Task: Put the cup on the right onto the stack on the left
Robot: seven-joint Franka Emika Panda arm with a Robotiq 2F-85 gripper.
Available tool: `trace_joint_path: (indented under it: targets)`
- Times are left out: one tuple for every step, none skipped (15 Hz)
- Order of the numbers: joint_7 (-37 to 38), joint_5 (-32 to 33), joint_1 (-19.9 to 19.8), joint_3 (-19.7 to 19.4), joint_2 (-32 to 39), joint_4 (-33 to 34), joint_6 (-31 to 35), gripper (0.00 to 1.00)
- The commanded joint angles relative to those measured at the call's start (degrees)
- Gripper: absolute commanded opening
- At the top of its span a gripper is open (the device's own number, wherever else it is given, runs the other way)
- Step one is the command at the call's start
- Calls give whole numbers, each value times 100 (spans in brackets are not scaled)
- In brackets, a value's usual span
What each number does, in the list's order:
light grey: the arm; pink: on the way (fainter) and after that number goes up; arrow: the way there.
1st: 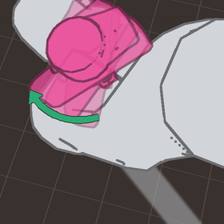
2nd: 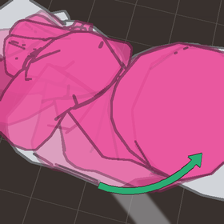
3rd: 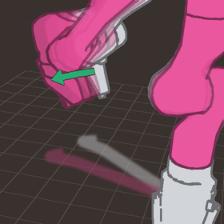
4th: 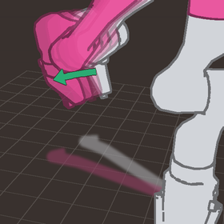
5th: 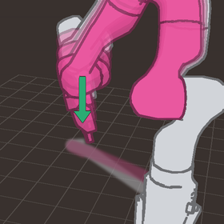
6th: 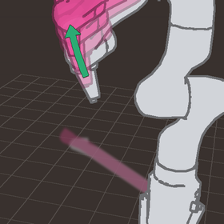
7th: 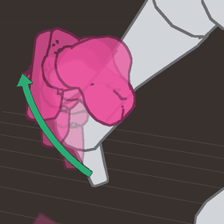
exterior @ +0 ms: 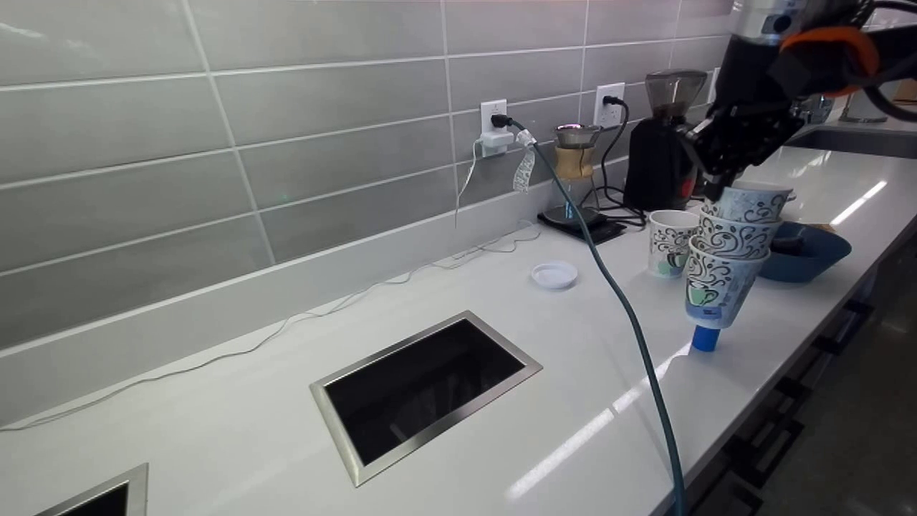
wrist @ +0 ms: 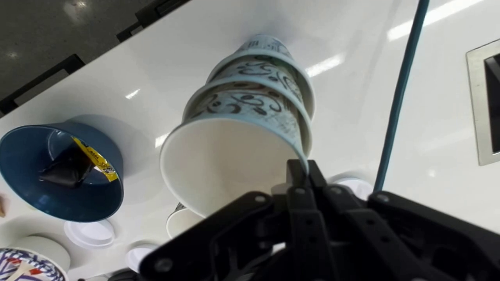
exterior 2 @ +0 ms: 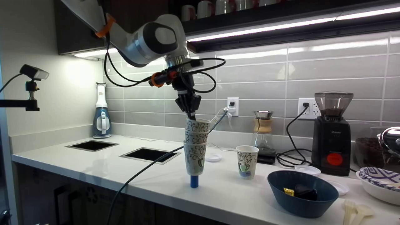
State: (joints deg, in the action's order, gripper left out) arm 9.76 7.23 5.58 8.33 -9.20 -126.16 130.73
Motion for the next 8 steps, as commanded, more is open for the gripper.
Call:
trace_joint_path:
  targets:
    - [211, 214, -21, 40, -7, -91, 153, 1]
    - [198, 207, -19, 39, -8, -90, 146, 14]
    - [205, 217, -20, 40, -9, -91, 149, 29]
    - [199, 215, -18, 39, -11, -90, 144, 35]
    - [199, 220, -18, 39, -15, -91, 145, 43]
    - [199, 225, -18, 40, -18, -89, 138, 49]
    - [191, 227, -16, 39, -26, -89, 134, 56]
    - [189, 229, -15, 39, -38, -91, 138, 64]
